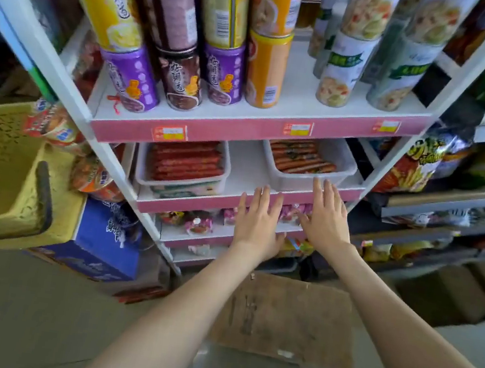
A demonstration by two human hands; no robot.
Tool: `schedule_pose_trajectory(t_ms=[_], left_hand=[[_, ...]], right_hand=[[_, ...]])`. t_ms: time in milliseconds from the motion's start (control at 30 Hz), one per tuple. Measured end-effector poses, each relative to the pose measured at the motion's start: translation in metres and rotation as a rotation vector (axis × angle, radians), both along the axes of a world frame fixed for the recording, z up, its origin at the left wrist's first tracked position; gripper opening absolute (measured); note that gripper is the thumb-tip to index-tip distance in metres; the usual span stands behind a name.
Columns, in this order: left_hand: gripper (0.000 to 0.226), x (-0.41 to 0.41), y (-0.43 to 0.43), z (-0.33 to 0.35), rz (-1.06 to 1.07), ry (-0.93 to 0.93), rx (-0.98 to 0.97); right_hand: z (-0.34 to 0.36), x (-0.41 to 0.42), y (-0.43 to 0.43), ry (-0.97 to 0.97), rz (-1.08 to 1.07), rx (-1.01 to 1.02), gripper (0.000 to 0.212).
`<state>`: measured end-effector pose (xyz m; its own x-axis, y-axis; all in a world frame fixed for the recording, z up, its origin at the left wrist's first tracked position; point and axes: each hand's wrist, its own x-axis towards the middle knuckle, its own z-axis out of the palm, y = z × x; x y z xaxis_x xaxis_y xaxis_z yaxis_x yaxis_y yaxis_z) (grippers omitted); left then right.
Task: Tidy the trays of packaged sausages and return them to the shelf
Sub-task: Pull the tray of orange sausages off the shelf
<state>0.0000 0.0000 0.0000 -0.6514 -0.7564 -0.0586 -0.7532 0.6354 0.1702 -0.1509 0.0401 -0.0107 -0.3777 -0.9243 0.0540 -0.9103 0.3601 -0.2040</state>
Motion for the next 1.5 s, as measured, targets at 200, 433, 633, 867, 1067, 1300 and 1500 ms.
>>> schedule_pose_trajectory(t_ms=[200, 433, 633, 867, 1067, 1300, 1500], left_hand=[[0.085, -0.067, -0.016, -0.017, 0.14, -0.017, -0.039], [0.085, -0.145, -0.037, -0.045, 0.138, -0.193, -0.287], [0.028, -0.157, -0.059, -0.043, 0.089, -0.031, -0.489], [0.023, -0.15, -0.066, -0.018, 0.053, 0.15, -0.537], [0.023, -0.13, -0.028, -0.027, -0.001, 0.155, -0.511], [0.045, -0.113, -0.025, -0.021, 0.026, 0.215, -0.185], [0.096, -0.103, -0.057, 0.005, 0.748, 0.639, 0.344]], right_hand=[[-0.021, -0.075, -0.032, 0.092, 0.121, 0.051, 0.09], [-0.048, -0.132, -0.072, 0.269, 0.277, -0.1, 0.061], [-0.053, -0.144, -0.085, 0.215, 0.437, -0.31, 0.045], [-0.037, -0.139, -0.082, 0.052, 0.392, -0.619, 0.012], [-0.042, -0.131, -0.04, 0.061, 0.415, -0.568, 0.017], [-0.03, -0.141, -0.037, -0.313, 0.308, -0.349, 0.065], [-0.004, -0.155, -0.06, -1.069, -0.081, -0.225, 0.112]])
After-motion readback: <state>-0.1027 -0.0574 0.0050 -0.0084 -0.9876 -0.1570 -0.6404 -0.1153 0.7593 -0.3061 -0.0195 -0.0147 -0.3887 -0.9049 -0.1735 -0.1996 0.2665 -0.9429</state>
